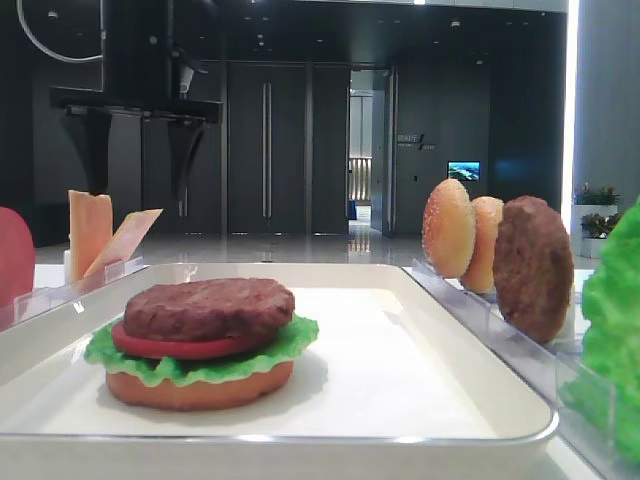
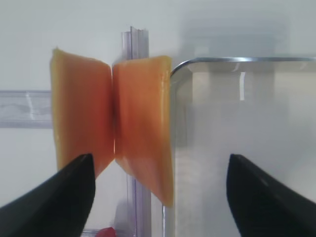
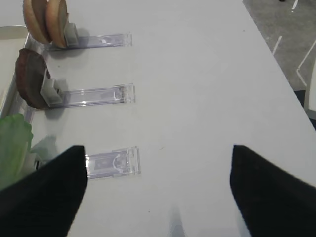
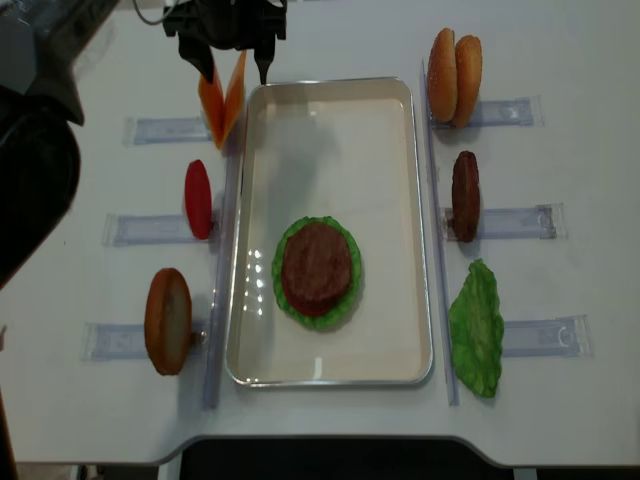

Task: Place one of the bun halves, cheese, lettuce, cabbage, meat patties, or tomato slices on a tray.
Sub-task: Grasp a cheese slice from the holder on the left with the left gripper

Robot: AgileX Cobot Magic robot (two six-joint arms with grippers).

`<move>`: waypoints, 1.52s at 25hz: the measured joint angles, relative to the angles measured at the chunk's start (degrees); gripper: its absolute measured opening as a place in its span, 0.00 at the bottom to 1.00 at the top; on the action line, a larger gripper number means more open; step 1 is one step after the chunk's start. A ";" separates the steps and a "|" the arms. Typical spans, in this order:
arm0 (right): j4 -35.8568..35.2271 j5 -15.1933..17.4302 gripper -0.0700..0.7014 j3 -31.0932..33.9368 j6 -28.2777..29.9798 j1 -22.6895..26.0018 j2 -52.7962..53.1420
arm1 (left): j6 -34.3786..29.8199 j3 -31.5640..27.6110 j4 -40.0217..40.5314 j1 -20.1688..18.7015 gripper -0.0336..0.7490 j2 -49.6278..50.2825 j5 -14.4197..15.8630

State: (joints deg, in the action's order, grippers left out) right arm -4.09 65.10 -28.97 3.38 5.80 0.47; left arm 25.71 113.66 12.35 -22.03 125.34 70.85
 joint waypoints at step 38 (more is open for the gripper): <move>0.00 0.00 0.81 0.00 0.00 0.00 0.00 | 0.06 0.06 7.05 0.00 0.47 3.54 -0.23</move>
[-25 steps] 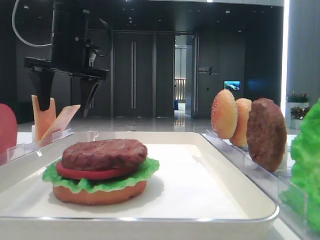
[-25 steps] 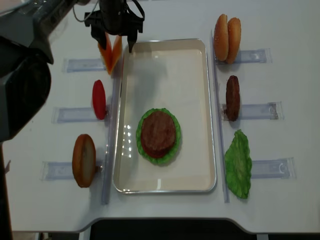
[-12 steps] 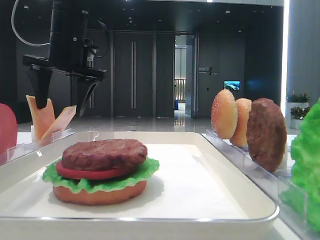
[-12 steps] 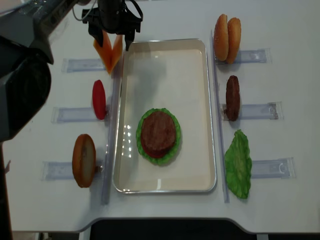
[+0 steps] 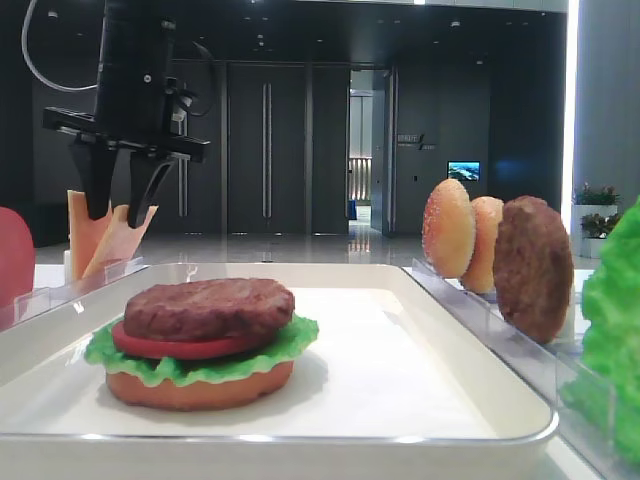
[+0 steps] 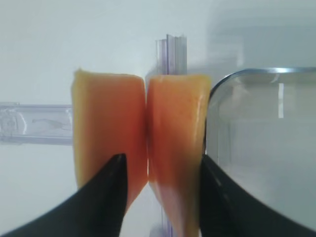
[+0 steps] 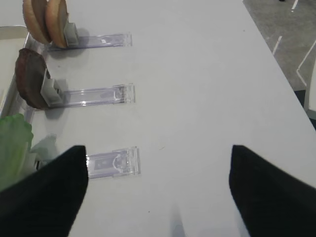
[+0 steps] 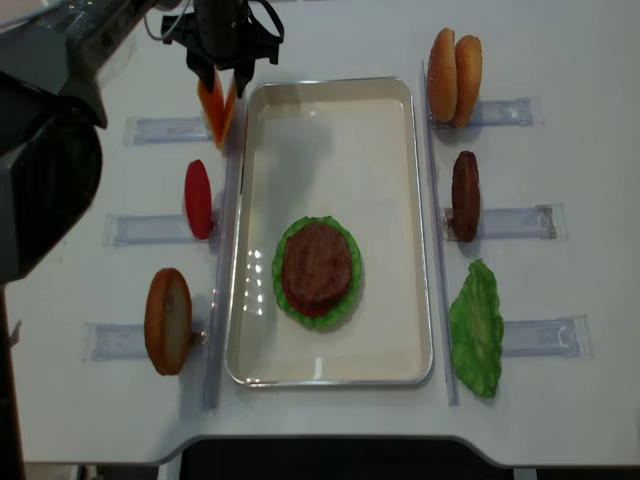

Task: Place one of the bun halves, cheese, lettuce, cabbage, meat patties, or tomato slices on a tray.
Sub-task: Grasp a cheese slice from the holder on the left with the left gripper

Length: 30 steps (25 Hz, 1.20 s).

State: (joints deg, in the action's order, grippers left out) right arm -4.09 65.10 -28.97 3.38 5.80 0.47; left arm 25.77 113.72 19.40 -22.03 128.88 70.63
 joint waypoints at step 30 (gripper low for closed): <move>0.00 0.00 0.72 0.00 0.00 0.00 0.00 | -6.23 0.00 -3.18 -0.65 0.08 -2.48 -0.05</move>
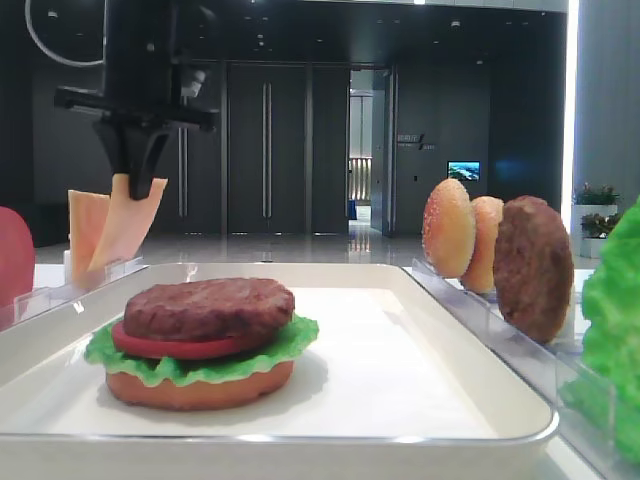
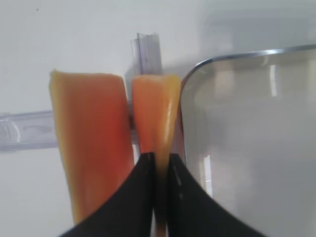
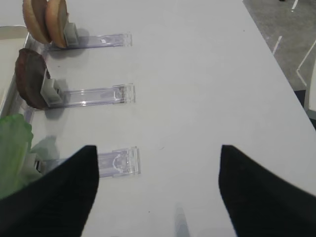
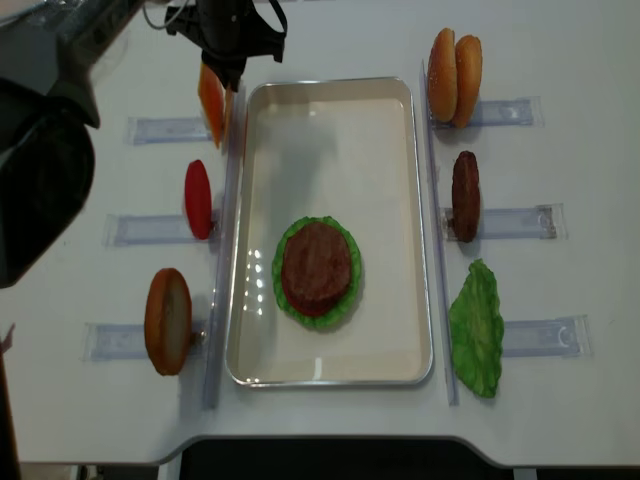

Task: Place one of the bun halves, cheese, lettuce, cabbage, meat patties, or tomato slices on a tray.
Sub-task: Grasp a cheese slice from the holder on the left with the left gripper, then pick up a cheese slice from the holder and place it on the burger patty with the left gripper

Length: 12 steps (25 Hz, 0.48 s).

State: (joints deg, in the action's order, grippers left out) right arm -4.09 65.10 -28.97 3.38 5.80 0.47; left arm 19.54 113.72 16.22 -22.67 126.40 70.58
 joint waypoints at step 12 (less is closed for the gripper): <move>0.00 0.00 0.72 0.00 0.00 0.00 0.00 | -6.90 -0.57 -17.71 -0.51 0.08 -12.25 0.34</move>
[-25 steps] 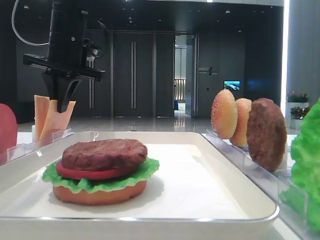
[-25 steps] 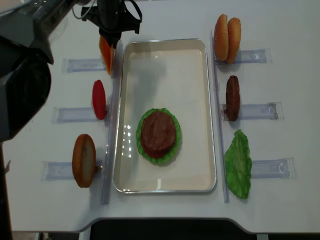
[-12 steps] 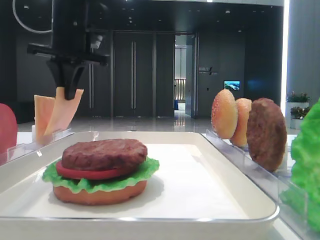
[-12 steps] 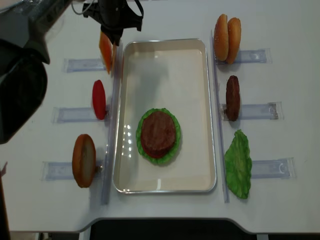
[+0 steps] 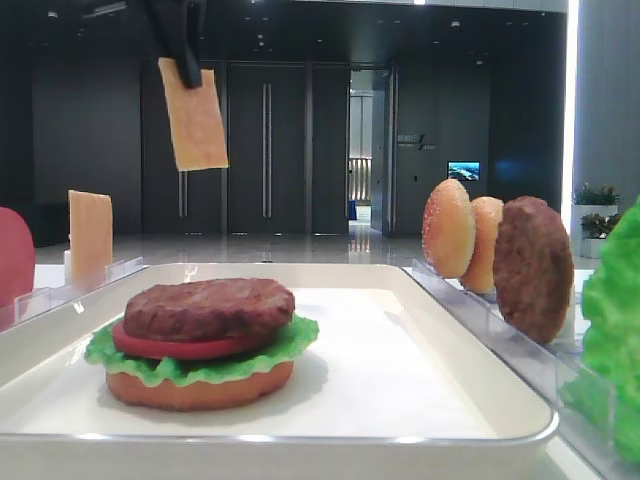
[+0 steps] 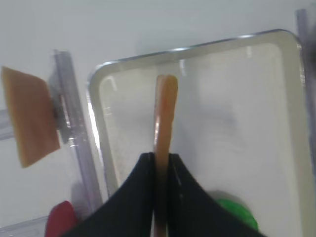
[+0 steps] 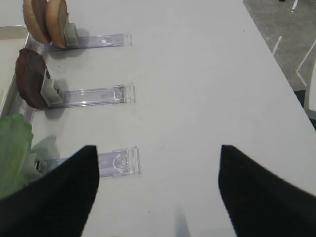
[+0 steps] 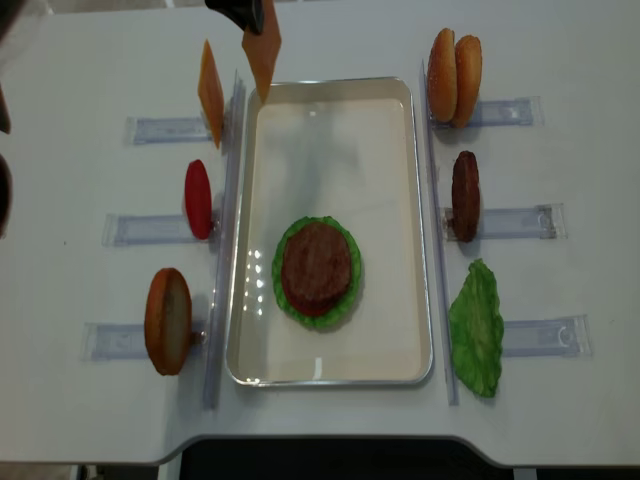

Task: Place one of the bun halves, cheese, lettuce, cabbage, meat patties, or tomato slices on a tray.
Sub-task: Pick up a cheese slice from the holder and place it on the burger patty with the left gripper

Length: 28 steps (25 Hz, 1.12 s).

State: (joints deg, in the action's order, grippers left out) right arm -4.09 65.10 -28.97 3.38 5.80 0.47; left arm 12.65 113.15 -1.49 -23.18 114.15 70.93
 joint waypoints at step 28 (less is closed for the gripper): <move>0.00 0.00 0.72 0.00 0.00 0.00 0.00 | -32.88 -60.08 -51.95 -4.97 0.08 -35.22 -30.06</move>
State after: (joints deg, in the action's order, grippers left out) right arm -4.09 65.10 -28.97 3.38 5.80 0.47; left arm -20.24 53.07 -53.44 -28.15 78.94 40.86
